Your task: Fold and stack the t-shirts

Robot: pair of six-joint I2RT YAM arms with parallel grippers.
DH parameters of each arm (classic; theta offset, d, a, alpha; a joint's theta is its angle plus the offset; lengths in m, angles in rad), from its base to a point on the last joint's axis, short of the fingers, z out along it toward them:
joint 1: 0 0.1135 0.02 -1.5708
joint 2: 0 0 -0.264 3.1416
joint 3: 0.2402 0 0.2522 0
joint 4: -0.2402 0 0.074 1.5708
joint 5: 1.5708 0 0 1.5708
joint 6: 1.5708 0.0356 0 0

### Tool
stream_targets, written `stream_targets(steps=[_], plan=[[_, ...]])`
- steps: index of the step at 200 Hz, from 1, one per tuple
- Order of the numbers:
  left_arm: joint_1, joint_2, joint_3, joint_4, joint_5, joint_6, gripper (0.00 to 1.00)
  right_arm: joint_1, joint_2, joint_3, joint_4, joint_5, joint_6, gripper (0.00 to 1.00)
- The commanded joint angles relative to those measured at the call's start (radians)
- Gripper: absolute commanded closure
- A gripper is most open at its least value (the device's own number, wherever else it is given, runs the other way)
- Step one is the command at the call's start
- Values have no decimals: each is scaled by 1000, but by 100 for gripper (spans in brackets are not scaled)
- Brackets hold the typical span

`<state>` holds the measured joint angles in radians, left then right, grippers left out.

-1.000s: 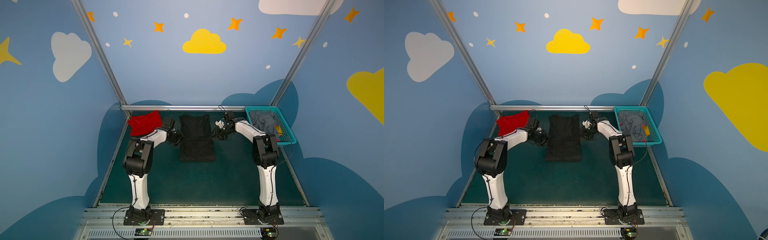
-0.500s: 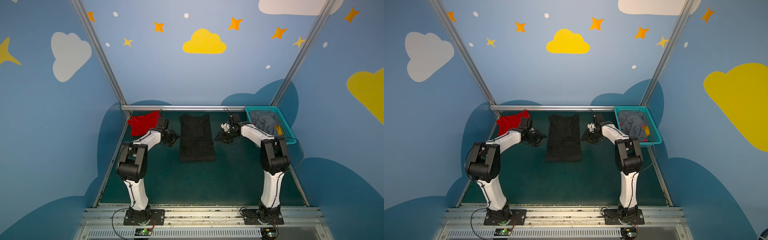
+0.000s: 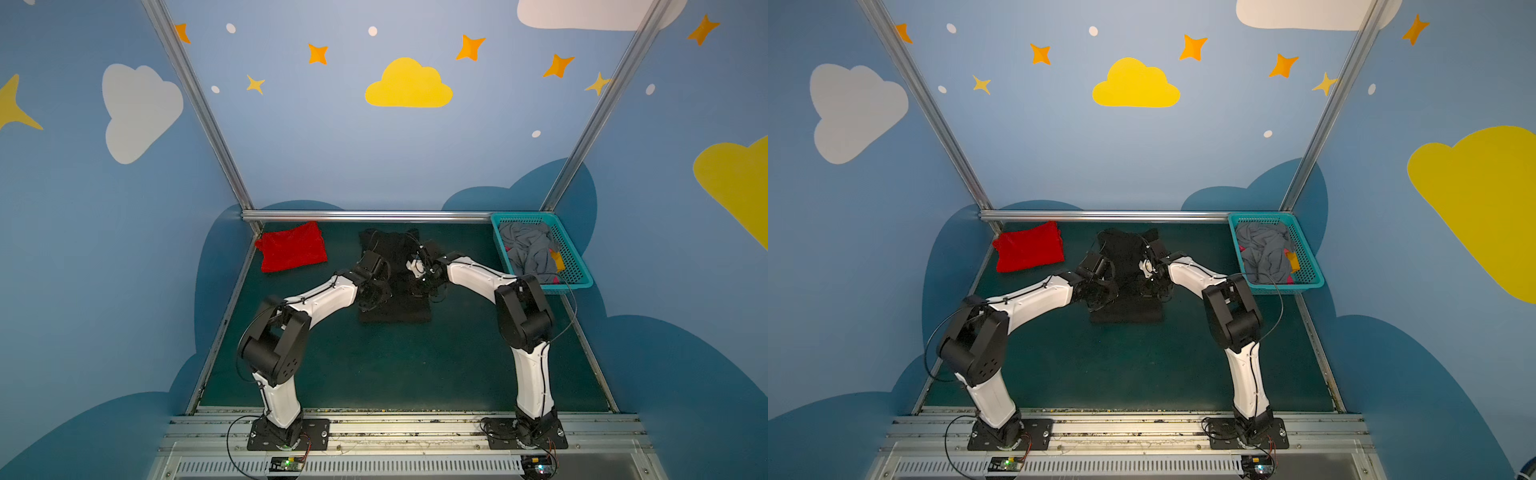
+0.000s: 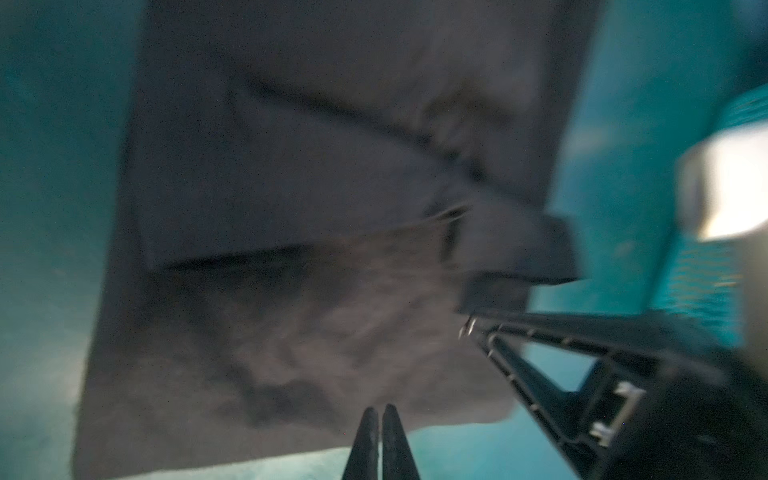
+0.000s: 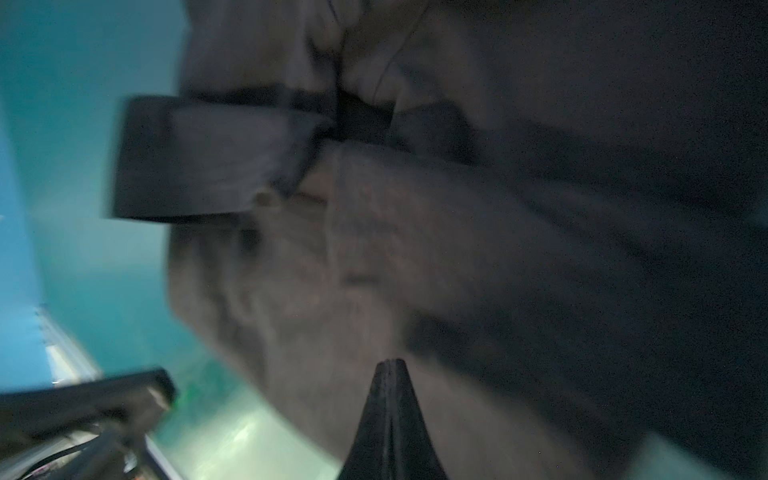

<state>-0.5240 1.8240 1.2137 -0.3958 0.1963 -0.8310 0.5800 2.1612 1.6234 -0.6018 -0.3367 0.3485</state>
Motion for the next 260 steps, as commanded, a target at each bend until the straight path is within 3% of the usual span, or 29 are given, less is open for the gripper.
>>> stream_targets(steps=[1,82,183,213,260], plan=[[0,41,-28,-4,-17,-29,93,7,52,58,-37,57,-23,100],[0,112,-55,-37,-32,-45,95,-7,169,236,-70,161,-53,100],[-13,104,-49,-75,-57,-34,95,-99,278,564,-112,118,-47,100],[-13,108,3,-106,-70,-13,94,-102,192,490,-85,59,-45,100],[3,171,127,-174,-87,36,87,-74,-26,177,51,-75,2,100]])
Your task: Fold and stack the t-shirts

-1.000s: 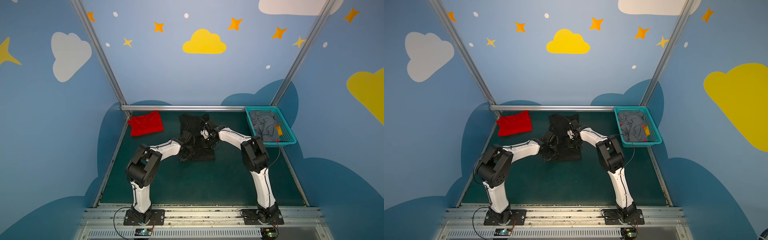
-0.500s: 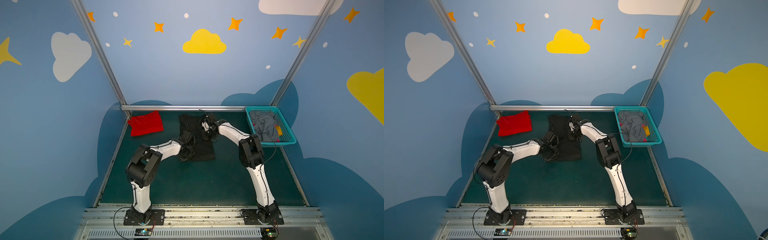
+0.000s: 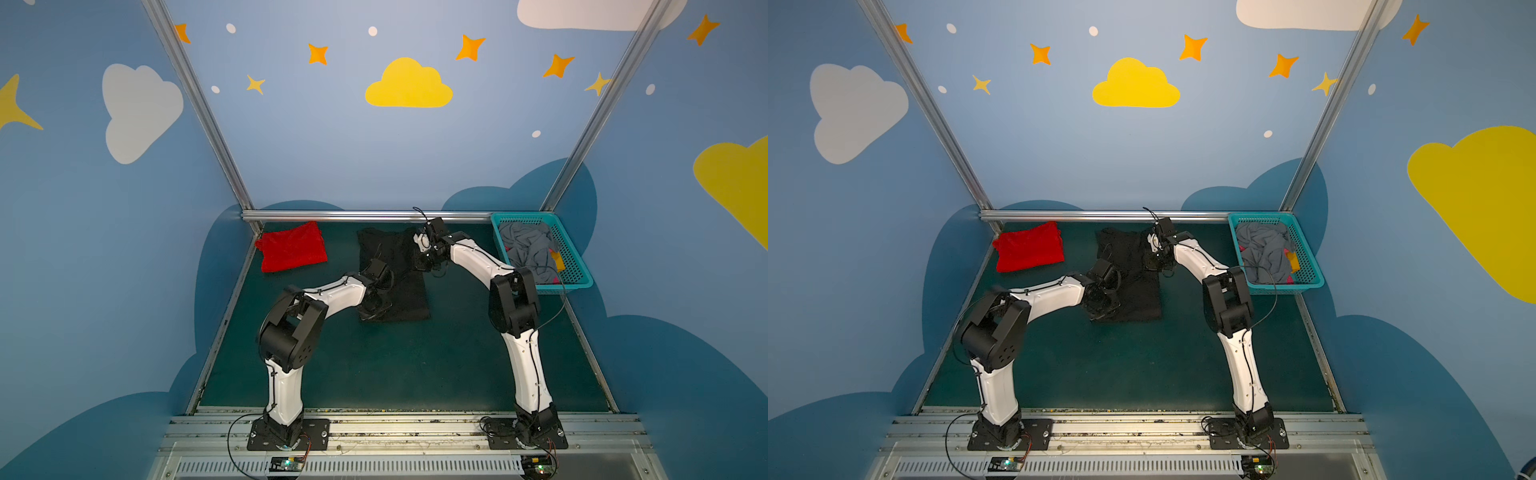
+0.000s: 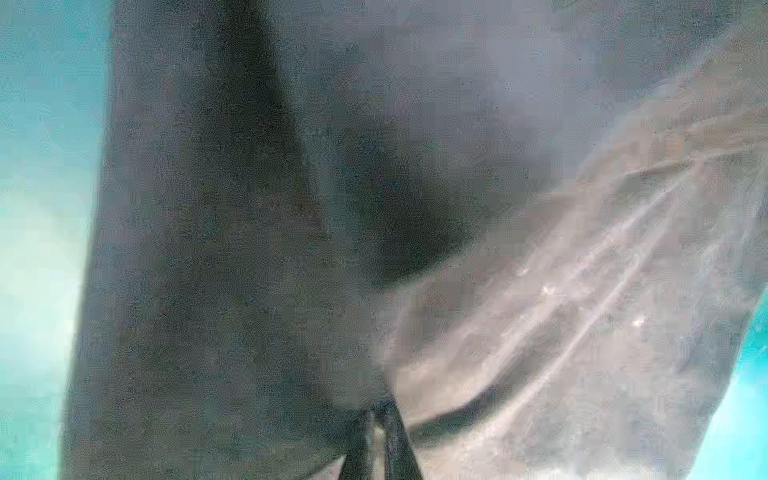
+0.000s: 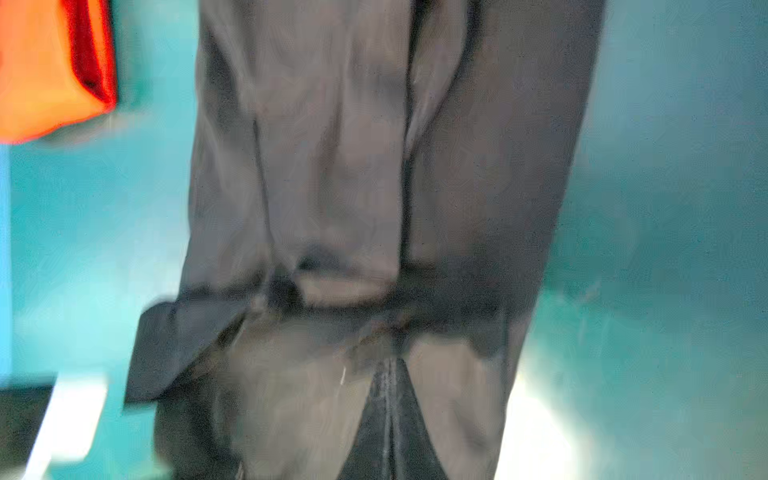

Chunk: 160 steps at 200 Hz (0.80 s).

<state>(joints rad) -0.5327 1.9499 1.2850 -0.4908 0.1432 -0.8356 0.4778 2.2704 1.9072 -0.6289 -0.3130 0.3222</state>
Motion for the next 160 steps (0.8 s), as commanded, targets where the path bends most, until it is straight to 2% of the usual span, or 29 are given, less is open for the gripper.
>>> stream_targets(steps=[1,38,63,104,160], plan=[[11,48,59,-81,-34,42,87,30,-138,-113,81,-101,29,100],[44,108,126,-104,-39,49,88,98,-217,-334,176,-201,86,100],[68,125,149,-97,-34,49,90,134,-213,-438,222,-204,120,100],[106,154,196,-78,-34,48,89,154,-168,-509,231,-187,144,100],[164,203,269,9,-65,33,87,165,-191,-581,227,-165,146,100]])
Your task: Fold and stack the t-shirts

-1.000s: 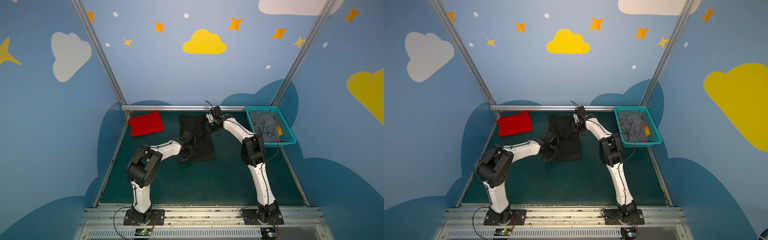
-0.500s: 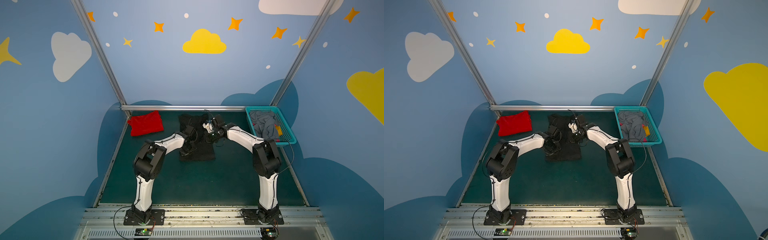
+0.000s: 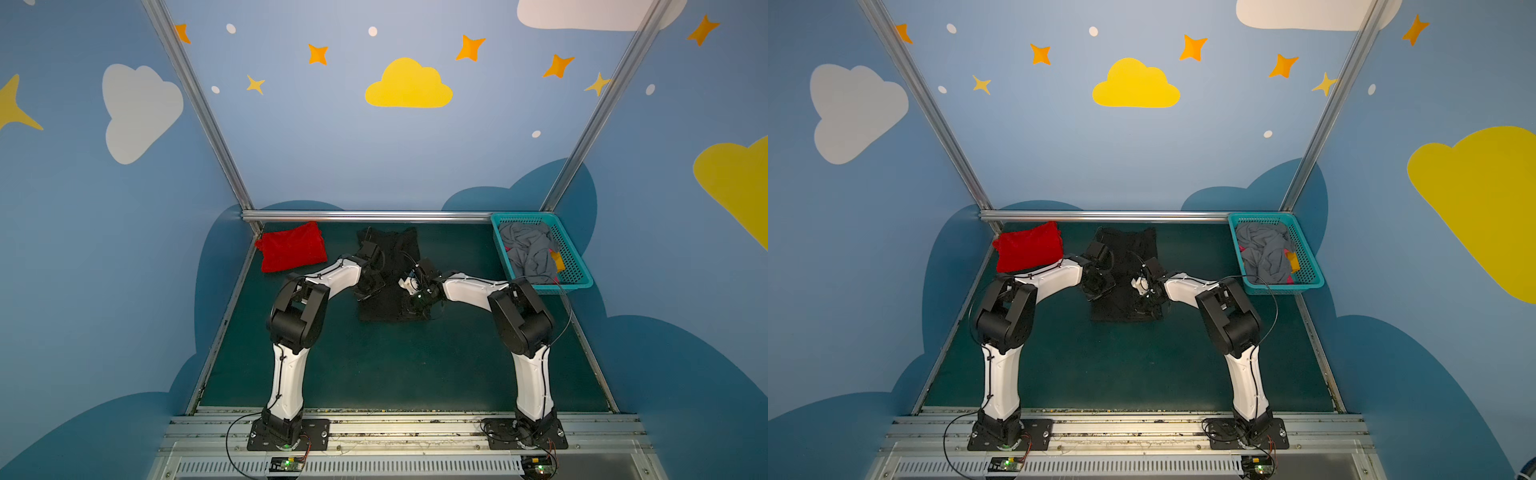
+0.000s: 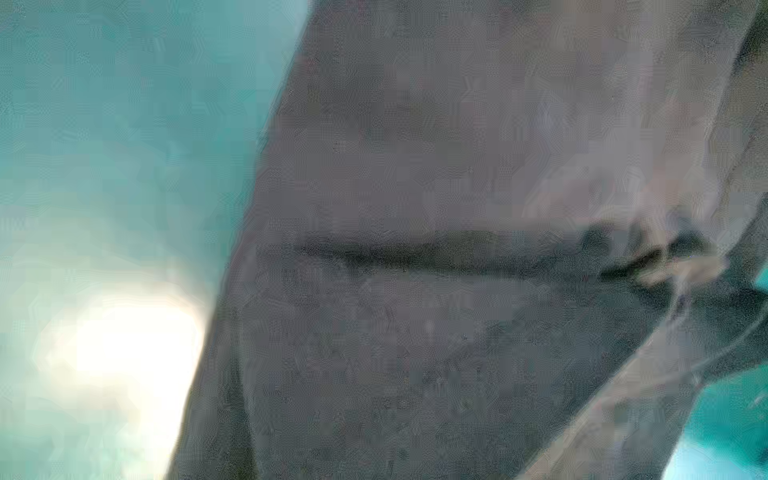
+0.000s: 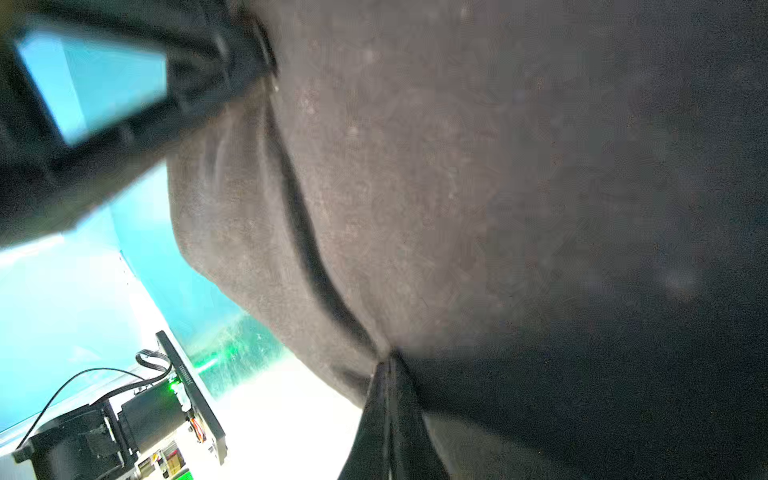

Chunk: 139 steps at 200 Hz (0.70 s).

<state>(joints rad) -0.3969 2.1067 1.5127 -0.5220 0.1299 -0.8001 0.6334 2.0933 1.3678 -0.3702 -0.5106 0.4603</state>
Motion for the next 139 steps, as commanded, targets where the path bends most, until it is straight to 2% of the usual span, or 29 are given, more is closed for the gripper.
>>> stream_targets(steps=[1,39,86,108,139], plan=[[29,47,44,42,-53,-2,87,9,-14,-42,-32,32,8,100],[47,101,158,72,-90,-11,87,19,-10,-47,-30,27,15,100],[100,129,298,56,-80,7,86,20,-36,-42,-47,29,2,100],[110,67,309,38,-93,43,85,18,-70,-27,-66,19,-12,100],[111,-116,233,20,-112,114,81,2,-156,-1,-91,-6,-27,100]])
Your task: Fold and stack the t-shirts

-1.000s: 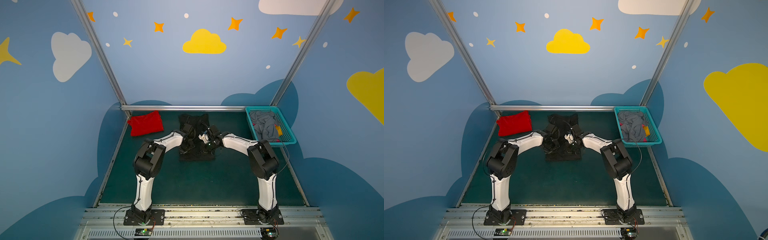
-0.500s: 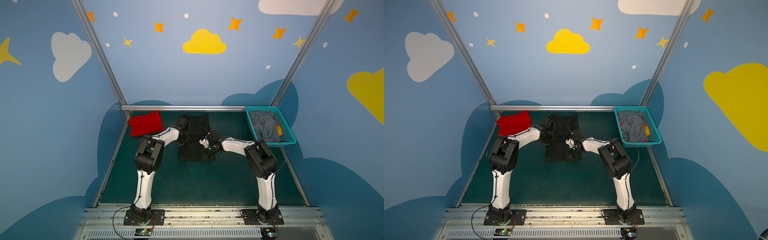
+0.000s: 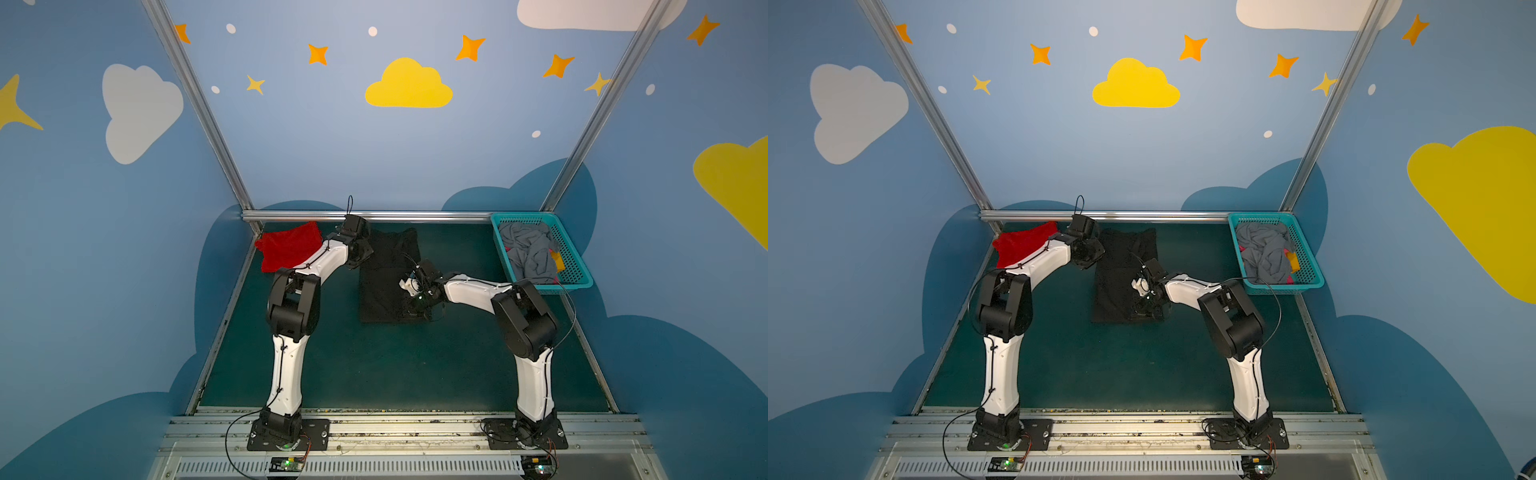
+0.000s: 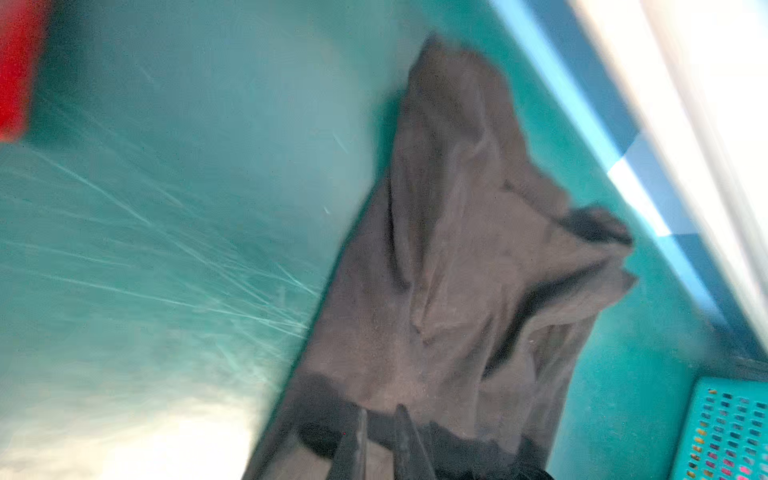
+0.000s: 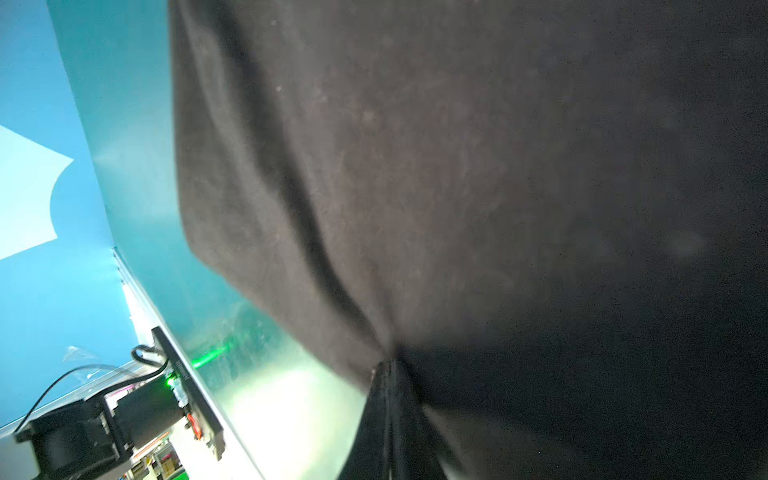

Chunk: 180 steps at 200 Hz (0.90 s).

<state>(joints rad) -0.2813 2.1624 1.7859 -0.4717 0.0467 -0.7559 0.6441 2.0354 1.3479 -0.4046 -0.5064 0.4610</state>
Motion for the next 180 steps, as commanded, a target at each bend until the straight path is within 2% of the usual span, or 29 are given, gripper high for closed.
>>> stream_targets(steps=[1,24,48,73,86,100,133,180], plan=[[-5,-179,-45,-30,-30,71,81,-10,-100,19,-59,-11,-29,100],[-7,-347,-169,-34,-26,109,73,-34,-179,21,-82,-10,-45,92],[-10,-504,-326,-53,-7,128,58,-82,-250,-15,-104,-1,-60,77],[-15,-615,-480,-99,10,115,37,-132,-289,-62,-141,42,-86,57],[-19,-649,-552,-109,33,99,24,-155,-300,-94,-154,57,-96,52],[-30,-665,-621,-107,66,87,18,-173,-305,-130,-161,77,-104,47],[-70,-622,-736,-72,116,73,12,-187,-292,-195,-143,86,-104,42],[-106,-518,-809,20,153,24,18,-194,-245,-234,-100,91,-92,41]])
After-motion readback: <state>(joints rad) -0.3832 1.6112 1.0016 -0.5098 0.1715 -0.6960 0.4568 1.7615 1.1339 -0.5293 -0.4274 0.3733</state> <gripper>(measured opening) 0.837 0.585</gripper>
